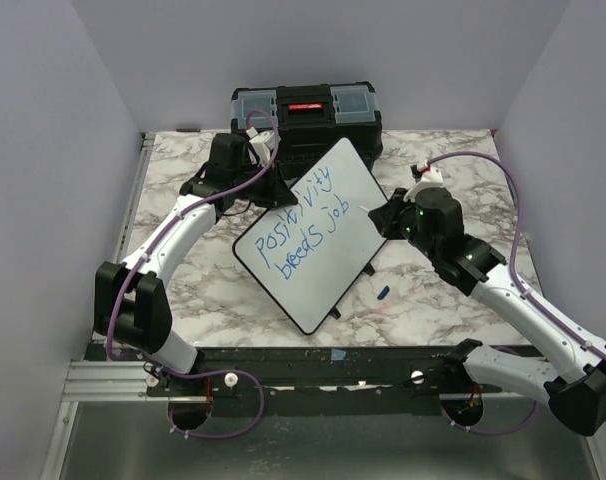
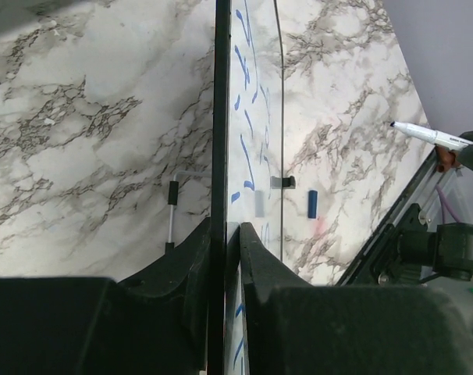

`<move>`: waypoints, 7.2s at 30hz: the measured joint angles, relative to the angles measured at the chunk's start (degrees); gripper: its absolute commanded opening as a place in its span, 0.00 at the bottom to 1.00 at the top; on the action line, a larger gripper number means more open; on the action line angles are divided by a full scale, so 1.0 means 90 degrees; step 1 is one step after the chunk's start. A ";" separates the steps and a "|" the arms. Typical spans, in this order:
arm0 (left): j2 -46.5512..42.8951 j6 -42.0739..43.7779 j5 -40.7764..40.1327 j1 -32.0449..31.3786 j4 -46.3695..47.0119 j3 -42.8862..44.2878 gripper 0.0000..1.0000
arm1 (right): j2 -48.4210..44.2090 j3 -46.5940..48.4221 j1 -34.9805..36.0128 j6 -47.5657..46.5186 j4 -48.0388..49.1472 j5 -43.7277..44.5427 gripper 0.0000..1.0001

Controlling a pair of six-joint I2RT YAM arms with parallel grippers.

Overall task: Write a sentence on the whiteboard
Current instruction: Put down the whiteboard on the whiteboard stand, then pick up the pen cap from the center of the board, then insert the whiteboard marker without the cap into the pen cap.

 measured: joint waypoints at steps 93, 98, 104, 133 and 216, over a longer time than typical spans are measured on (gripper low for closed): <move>0.0369 0.0641 -0.0782 0.0226 -0.0610 0.0882 0.62 | 0.0287 -0.0170 0.0000 -0.0078 -0.0046 0.0041 0.01; -0.0214 0.0641 -0.0814 0.0017 -0.0600 0.0651 0.62 | 0.0287 0.0005 0.0000 -0.0151 -0.0199 0.0386 0.01; -0.0748 0.0648 -0.1027 -0.0872 -0.0559 0.0296 0.61 | 0.0240 0.0415 0.0000 -0.0267 -0.0476 0.1066 0.01; 0.1559 0.0119 -0.2681 -0.4456 -0.0177 0.0486 0.54 | -0.0687 0.1316 0.0000 -0.0406 -0.1039 0.2419 0.01; -0.0816 -0.1579 -0.2837 -0.2647 0.1804 -0.0476 0.00 | -0.1474 0.0991 0.0000 -0.0627 0.0202 0.2137 0.01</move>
